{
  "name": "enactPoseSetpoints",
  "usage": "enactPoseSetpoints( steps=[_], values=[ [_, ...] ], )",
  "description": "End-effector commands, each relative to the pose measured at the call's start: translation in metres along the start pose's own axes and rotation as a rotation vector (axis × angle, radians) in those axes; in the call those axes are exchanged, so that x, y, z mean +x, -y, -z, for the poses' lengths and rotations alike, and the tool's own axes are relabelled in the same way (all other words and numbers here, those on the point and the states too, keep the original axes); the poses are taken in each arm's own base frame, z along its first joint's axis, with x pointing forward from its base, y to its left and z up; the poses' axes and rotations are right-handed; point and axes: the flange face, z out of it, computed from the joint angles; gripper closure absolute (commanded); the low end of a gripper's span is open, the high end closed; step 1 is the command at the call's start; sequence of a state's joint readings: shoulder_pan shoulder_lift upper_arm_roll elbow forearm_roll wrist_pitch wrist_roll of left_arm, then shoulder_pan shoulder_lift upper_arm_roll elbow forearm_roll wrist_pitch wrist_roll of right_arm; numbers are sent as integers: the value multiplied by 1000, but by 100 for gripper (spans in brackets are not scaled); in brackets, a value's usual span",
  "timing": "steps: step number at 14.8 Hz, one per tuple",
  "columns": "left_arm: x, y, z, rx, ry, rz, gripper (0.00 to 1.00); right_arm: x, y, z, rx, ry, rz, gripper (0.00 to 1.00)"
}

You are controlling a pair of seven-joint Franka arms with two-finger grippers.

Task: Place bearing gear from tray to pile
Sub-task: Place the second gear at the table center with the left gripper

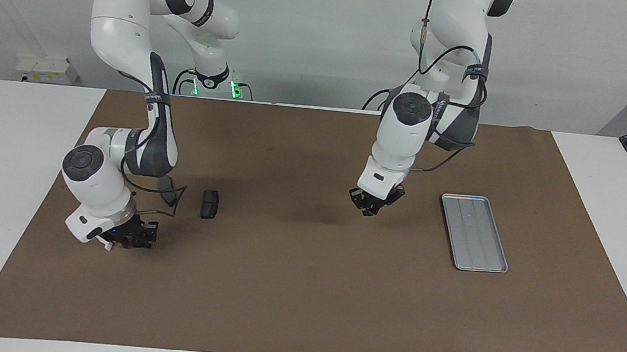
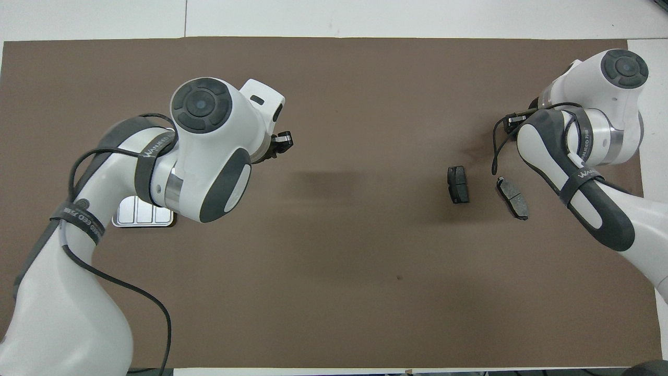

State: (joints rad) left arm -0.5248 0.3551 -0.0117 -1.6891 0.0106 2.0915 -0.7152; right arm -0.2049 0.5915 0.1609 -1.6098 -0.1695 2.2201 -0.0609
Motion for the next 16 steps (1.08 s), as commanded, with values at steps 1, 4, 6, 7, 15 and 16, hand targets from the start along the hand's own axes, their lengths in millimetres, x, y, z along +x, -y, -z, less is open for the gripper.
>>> enactPoseSetpoints(
  steps=[1,4,6,7,15,16],
  values=[
    [-9,-30,-18,37,-9,11,84,-2,-2,0,9,-17,11,32],
    [-11,-45,-38,29,-39,18,84,-2,0,2,8,-18,13,16],
    [-13,-49,-42,22,-40,17,84,-1,3,3,7,-18,7,0],
    [-21,-57,-43,19,-37,9,84,-1,4,4,7,-18,7,0],
    [-27,-58,-60,-8,-82,11,84,0,9,14,3,-21,16,0],
    [-27,-58,-62,-9,-90,9,84,0,8,17,2,-21,15,0]
  ],
)
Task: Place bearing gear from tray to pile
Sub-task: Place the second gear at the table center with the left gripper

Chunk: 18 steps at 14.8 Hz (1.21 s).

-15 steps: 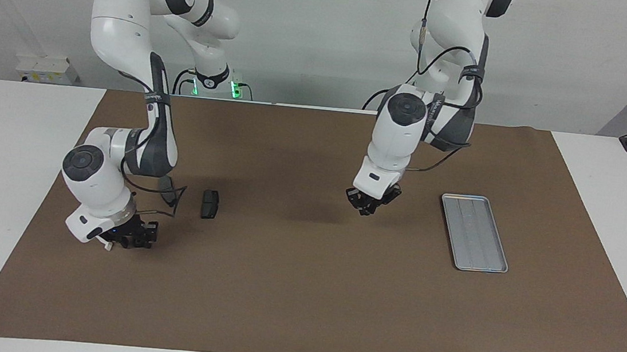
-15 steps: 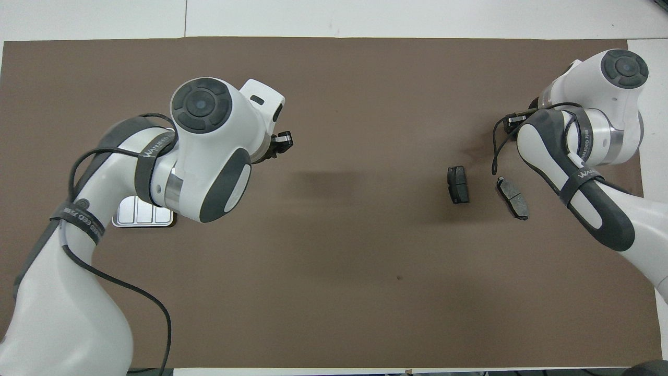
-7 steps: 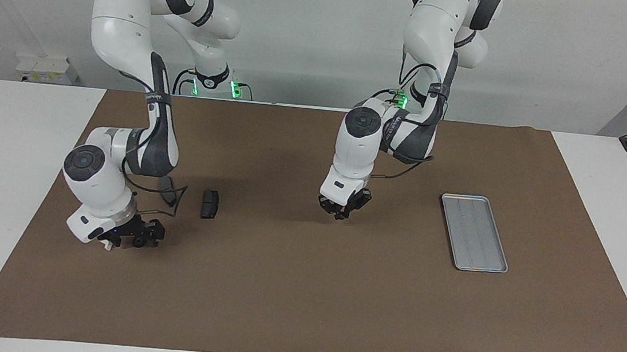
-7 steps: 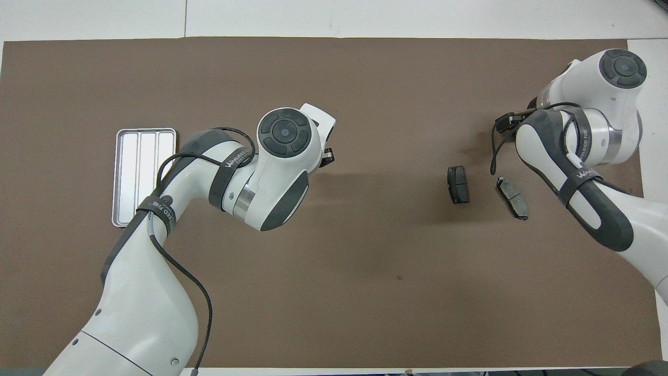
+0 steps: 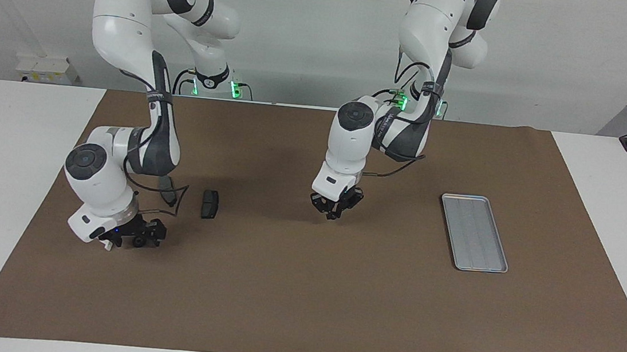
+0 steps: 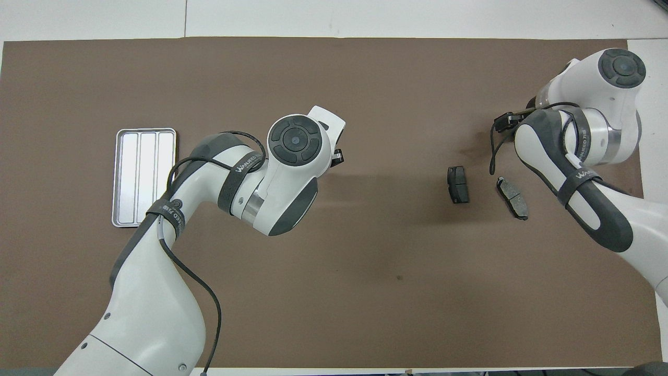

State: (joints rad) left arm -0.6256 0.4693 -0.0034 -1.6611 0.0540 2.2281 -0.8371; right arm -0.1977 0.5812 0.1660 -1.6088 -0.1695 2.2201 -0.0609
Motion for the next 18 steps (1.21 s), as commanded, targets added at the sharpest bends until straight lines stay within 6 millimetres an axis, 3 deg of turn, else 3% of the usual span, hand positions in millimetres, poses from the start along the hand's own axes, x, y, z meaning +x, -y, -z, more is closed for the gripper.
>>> enactPoseSetpoints(
  steps=[1,2,4,12,13,14,15,16,18],
  values=[
    [2,3,-11,9,-38,4,84,-2,2,10,2,-4,4,0],
    [2,2,-27,31,-24,0,84,-2,2,16,0,-8,5,0],
    [12,-6,-45,47,-28,-3,84,-2,24,25,-2,14,-21,0],
    [13,-4,-45,62,-26,-5,84,-18,150,79,-35,108,-347,0],
    [14,-3,-45,61,-28,-4,79,-21,161,87,-39,111,-364,0],
    [15,-2,-46,62,-35,-8,54,-23,168,95,-39,109,-373,0],
    [17,0,-46,73,-48,-17,20,-26,173,103,-17,119,-380,0],
    [19,2,-47,77,-50,-20,6,-29,175,111,6,130,-392,0],
    [20,3,-47,75,-54,-21,0,-35,176,127,12,141,-395,0]
  ],
)
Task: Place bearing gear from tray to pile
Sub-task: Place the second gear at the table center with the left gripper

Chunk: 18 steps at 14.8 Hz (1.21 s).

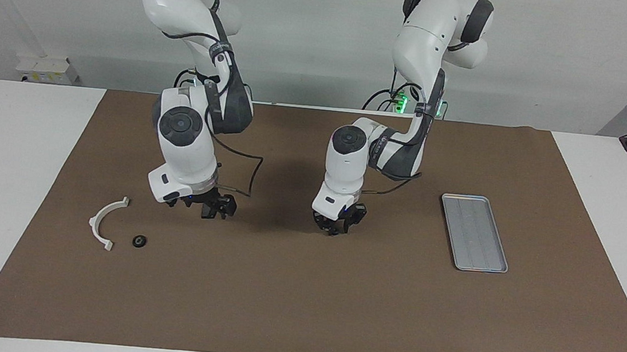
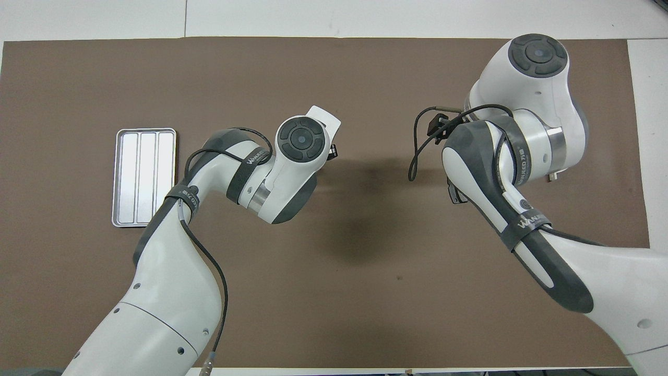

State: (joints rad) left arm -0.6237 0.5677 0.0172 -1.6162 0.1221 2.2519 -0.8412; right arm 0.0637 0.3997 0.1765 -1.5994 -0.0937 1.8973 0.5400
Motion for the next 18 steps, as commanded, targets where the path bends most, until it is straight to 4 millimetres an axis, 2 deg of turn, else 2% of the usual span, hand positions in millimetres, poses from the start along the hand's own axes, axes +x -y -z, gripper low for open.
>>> enactPoseSetpoints(
  steps=[1,3,4,8,10,13,15,18],
  values=[
    [5,-1,1,8,-29,3,0,-12,-5,21,13,19,-16,0],
    [9,3,5,12,-29,0,0,-21,2,28,21,30,-10,0],
    [19,11,14,5,-40,13,0,-23,1,33,20,28,-11,0],
    [70,71,41,-4,-69,5,0,-27,-1,40,19,37,-13,0],
    [99,115,51,-2,-83,-10,0,-27,-1,40,18,38,-13,0],
    [142,205,64,11,-93,-52,0,-28,2,40,20,34,-33,0],
    [161,262,69,19,-86,-94,0,-42,28,42,23,23,-81,0],
    [174,317,85,7,-78,-128,0,-70,75,45,35,-2,-120,0]
  ],
)
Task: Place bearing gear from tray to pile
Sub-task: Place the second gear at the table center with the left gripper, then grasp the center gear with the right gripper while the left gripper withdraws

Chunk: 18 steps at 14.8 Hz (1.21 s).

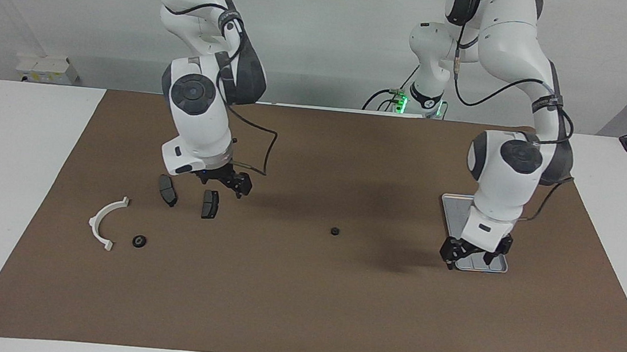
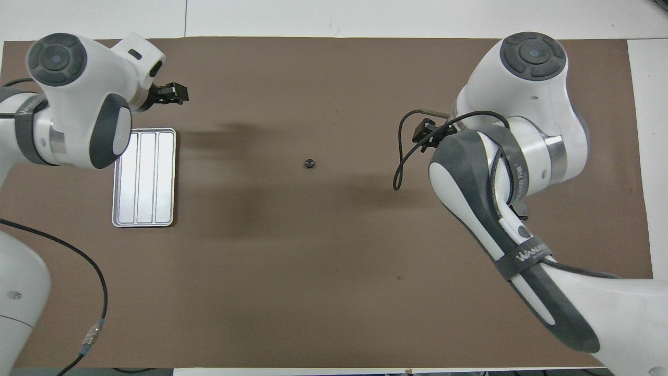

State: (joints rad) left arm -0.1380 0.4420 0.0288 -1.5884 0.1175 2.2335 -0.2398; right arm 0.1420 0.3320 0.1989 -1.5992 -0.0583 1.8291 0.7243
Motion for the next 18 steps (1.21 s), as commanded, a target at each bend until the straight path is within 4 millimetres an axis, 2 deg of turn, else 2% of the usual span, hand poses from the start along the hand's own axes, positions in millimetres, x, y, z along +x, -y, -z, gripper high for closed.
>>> enactPoseSetpoints(
  steps=[1,2,4,6,7,10,12,14,18],
  values=[
    [-5,34,23,-34,28,-42,0,-36,40,6,31,-27,-20,0],
    [-5,48,35,-41,30,-46,0,-49,56,8,43,-40,-12,0],
    [-17,62,75,-36,54,-69,0,-73,82,9,58,-56,21,0],
    [-36,81,115,-32,78,-64,0,-99,104,14,65,-65,61,0],
    [-52,88,126,-30,109,-57,0,-108,113,16,69,-70,64,0],
    [-106,96,140,-34,143,-80,0,-134,139,16,93,-101,84,0],
    [-128,98,131,-35,154,-85,0,-134,152,19,105,-103,68,0],
    [-120,98,135,-36,127,-84,0,-136,166,22,114,-99,59,0],
    [-89,95,176,-33,220,-89,0,-135,190,0,79,-102,84,0]
  ],
)
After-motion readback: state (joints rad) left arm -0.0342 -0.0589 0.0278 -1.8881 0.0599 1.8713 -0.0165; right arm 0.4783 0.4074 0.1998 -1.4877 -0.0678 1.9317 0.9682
